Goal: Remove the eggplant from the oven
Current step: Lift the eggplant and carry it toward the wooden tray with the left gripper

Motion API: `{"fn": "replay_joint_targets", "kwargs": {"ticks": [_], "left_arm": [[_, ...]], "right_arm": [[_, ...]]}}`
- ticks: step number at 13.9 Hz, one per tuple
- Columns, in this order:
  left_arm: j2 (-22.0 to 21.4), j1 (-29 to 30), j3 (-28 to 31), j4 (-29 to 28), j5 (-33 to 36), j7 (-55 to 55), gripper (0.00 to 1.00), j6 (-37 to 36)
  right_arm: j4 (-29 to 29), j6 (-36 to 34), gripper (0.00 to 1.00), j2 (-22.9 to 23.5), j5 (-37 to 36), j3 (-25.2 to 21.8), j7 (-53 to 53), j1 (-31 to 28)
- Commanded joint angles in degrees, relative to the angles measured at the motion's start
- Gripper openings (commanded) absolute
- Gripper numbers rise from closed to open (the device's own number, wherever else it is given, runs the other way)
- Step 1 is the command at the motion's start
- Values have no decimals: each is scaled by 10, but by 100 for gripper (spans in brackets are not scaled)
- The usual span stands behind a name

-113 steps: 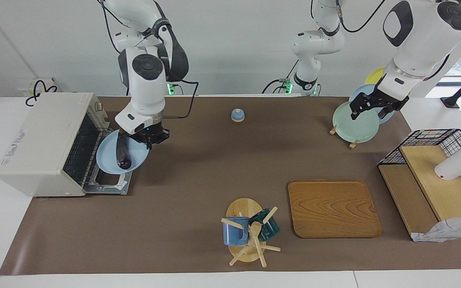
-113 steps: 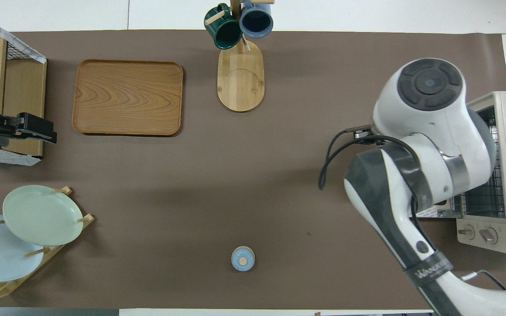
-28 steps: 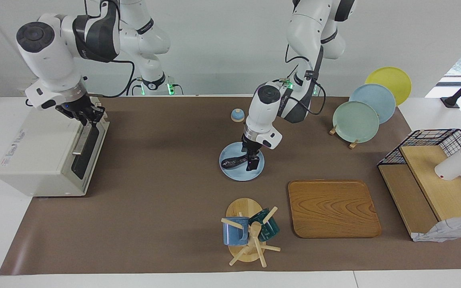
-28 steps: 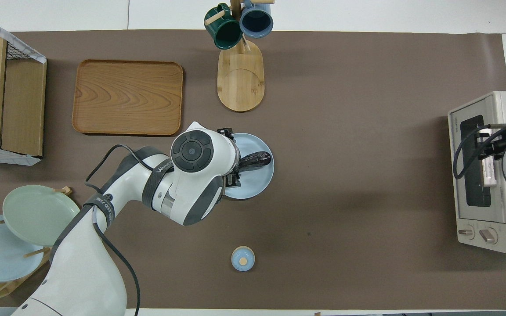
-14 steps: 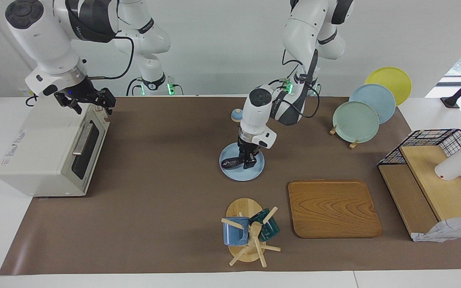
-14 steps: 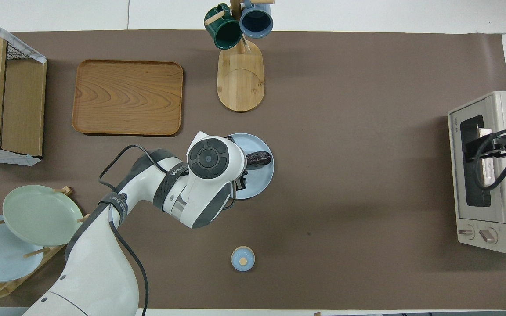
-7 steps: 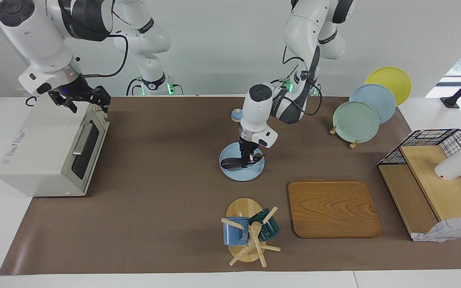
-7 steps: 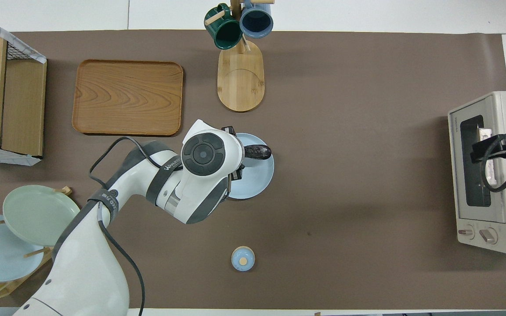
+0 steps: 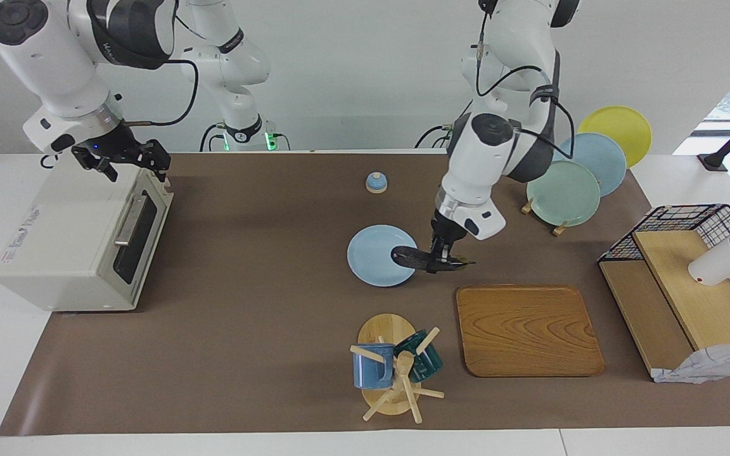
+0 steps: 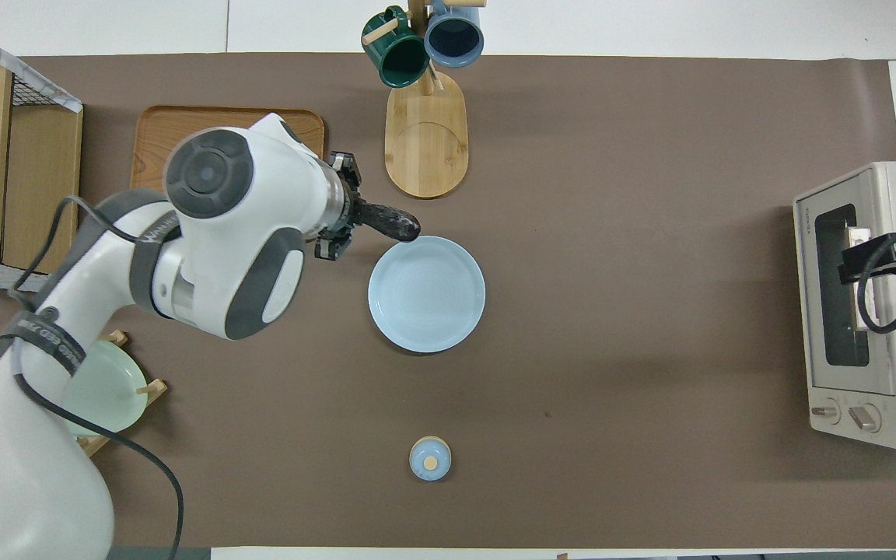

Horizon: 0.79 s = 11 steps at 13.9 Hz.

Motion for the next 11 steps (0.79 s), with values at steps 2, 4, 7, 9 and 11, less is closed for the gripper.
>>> {"fn": "replay_joint_targets", "kwargs": {"ticks": [2, 4, 7, 9, 11], "left_arm": [[28, 92, -7, 49, -53, 325, 0, -50], [47, 120, -5, 55, -47, 448, 0, -67], [131, 142, -2, 148, -22, 573, 0, -108], [184, 147, -3, 199, 6, 644, 0, -109], [201, 148, -2, 202, 24, 730, 0, -101]], "right_arm": [[12, -1, 100, 13, -32, 18, -16, -5], [22, -10, 100, 17, -16, 17, -16, -6], [20, -47, 100, 14, -5, 26, -15, -6], [22, -47, 100, 14, -6, 27, -15, -6], [24, -42, 100, 14, -6, 22, -16, -6]]}}
